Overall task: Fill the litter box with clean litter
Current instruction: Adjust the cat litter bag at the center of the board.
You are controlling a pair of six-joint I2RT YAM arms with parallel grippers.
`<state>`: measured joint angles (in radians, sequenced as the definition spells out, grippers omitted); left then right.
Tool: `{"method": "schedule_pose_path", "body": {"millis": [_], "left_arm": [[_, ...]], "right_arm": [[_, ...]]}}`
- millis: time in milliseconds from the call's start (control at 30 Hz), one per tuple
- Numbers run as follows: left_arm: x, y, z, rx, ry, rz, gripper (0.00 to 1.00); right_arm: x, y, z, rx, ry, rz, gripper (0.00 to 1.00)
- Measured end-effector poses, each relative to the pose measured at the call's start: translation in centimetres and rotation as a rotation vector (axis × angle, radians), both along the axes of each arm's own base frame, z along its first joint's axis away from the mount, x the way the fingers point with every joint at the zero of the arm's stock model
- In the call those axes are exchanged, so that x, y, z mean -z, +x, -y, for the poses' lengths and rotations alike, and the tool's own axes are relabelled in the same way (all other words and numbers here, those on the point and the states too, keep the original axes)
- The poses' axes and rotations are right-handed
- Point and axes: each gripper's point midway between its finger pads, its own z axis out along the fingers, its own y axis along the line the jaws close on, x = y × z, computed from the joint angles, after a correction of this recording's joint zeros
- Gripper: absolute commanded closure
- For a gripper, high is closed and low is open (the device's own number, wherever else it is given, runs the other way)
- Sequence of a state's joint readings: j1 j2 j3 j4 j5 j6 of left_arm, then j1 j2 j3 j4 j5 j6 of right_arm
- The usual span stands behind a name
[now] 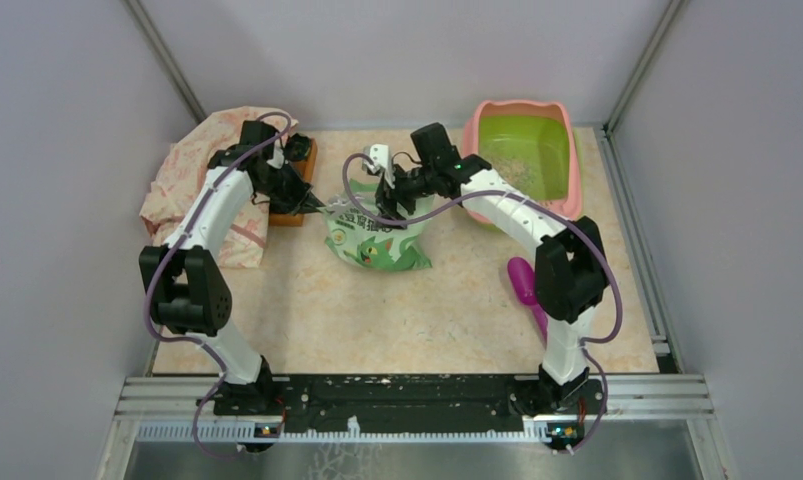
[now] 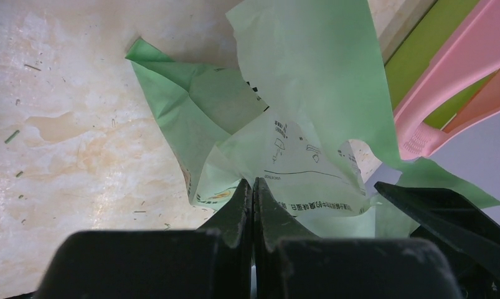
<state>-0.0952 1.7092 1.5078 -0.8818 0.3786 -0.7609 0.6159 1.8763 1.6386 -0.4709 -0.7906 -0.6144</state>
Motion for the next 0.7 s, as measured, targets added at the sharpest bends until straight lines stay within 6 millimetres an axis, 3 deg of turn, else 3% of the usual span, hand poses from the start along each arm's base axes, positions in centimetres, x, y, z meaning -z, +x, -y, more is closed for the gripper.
{"method": "schedule_pose_path", "body": {"millis": [133, 233, 267, 400, 433, 700], "left_arm": [[0.0, 0.0, -0.1, 0.003, -0.003, 0.000, 1.00], [-0.1, 0.0, -0.1, 0.005, -0.008, 0.001, 1.00], [-0.1, 0.0, -0.1, 0.005, -0.008, 0.001, 1.00], [-0.2, 0.2, -0.1, 0.008, -0.012, 0.014, 1.00], [-0.2, 0.3, 0.0, 0.009, -0.014, 0.016, 1.00], [-0.3, 0.3, -0.2, 0.013, -0.018, 0.017, 0.98]], "right_arm": [[0.5, 0.8, 0.8, 0.035, -0.030, 0.012, 0.32], [0.6, 1.2, 1.2, 0.052, -0.037, 0.010, 0.46], [0.7, 1.2, 1.3, 0.056, -0.039, 0.005, 0.53], [0.9, 0.9, 1.6, 0.067, -0.046, -0.030, 0.96], [0.9, 0.9, 1.6, 0.066, -0.046, -0.034, 1.00], [0.9, 0.8, 1.7, 0.093, -0.042, -0.080, 1.00]]}}
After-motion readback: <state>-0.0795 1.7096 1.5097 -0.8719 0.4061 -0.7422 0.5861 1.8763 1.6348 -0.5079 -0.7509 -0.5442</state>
